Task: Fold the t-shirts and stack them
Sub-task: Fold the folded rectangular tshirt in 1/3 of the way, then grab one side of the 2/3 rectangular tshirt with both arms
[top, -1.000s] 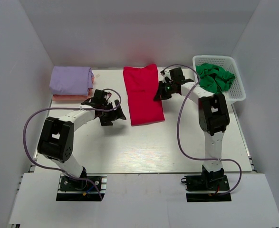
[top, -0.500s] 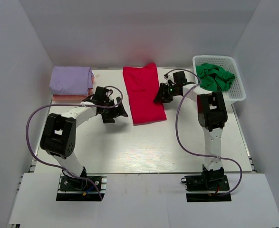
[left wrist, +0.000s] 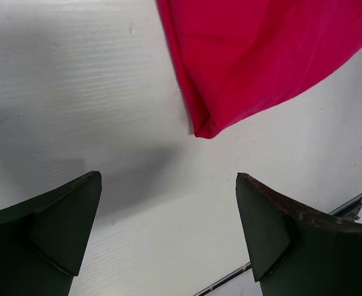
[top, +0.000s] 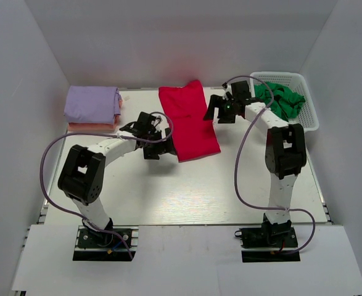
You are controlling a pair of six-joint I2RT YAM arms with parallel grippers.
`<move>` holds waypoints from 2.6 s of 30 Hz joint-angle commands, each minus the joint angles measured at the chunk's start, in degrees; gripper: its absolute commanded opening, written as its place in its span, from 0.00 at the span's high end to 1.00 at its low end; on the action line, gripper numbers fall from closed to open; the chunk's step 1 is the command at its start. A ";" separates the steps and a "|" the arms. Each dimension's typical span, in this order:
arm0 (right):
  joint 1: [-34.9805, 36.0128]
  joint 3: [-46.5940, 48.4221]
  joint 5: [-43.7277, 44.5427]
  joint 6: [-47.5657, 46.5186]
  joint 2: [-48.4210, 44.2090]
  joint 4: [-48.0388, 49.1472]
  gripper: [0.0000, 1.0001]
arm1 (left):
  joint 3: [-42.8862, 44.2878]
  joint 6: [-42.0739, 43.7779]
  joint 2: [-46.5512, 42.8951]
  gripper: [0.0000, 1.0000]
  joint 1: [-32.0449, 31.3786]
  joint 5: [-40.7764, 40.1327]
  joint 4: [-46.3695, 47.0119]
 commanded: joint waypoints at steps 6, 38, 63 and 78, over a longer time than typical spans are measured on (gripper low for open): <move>0.18 -0.46 -6.79 -3.61 -6.20 0.27 0.10 | -0.21 0.30 -2.80 0.00 -2.05 -1.61 0.99; -0.26 -22.07 -22.83 2.46 0.15 21.11 0.10 | 0.67 -0.75 0.37 0.06 -5.30 -6.53 -2.60; 1.50 -44.66 -8.75 3.86 -25.70 11.26 0.10 | -8.92 1.62 -0.96 0.24 -4.78 -5.92 3.72; 4.83 -46.78 -13.77 7.02 -20.78 16.36 0.44 | -11.56 0.57 0.71 0.55 -4.78 -2.76 8.20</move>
